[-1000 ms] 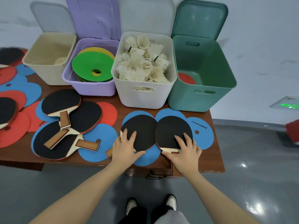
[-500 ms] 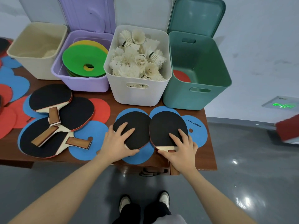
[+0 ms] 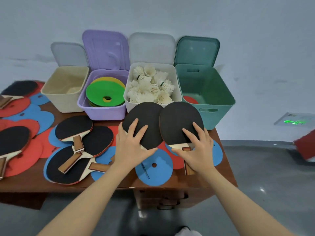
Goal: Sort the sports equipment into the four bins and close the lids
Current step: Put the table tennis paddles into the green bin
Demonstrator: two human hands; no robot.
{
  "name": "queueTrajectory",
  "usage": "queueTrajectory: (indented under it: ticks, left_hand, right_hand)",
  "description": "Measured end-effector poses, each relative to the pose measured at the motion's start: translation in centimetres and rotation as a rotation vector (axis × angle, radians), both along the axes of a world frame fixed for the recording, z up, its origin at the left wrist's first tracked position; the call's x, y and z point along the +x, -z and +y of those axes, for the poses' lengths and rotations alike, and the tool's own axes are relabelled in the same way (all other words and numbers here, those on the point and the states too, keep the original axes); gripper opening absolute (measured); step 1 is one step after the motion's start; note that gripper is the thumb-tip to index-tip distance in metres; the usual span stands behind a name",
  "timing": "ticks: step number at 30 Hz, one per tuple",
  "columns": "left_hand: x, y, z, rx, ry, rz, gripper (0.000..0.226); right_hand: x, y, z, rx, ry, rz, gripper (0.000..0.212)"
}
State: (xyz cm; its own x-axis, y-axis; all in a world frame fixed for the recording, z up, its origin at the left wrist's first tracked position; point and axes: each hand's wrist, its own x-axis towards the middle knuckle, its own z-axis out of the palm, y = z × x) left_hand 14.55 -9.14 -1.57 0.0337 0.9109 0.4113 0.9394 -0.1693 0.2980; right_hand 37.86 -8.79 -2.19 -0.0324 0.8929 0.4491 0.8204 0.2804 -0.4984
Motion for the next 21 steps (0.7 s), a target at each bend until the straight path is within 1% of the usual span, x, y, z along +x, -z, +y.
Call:
queueTrajectory:
  ticks: [5,8,10,13,15,19,21]
  left_hand:
    - [1.6,-4.5,4.6,0.168,0.013,-0.016,0.080]
    - [3.4,-6.8,8.5,0.197,0.005,-0.023,0.080]
    - [4.7,-8.2,11.1,0.162,-0.014,-0.012,0.082]
    - [5.9,-9.5,15.1,0.055,-0.037,0.035,0.085]
    - [6.1,-10.0,17.6,-0.027,-0.070,0.065,0.085]
    - [6.3,-10.9,22.0,-0.067,-0.180,0.027,0.087]
    - [6.8,-11.2,23.9,-0.081,-0.201,0.019,0.087]
  right_hand:
    - [1.2,-4.0,4.3,0.109,0.049,0.024,0.072]
    - [2.2,-6.2,7.9,0.123,0.081,0.044,0.073]
    - [3.2,-7.6,10.6,0.122,0.093,0.036,0.074]
    - [5.2,-9.5,15.1,0.128,0.108,-0.040,0.077]
    - [6.5,-10.3,17.9,0.103,0.119,-0.056,0.080]
    - [8.9,-9.9,23.2,0.078,0.110,-0.072,0.083]
    - [9.7,-9.2,25.6,0.010,0.087,-0.108,0.083]
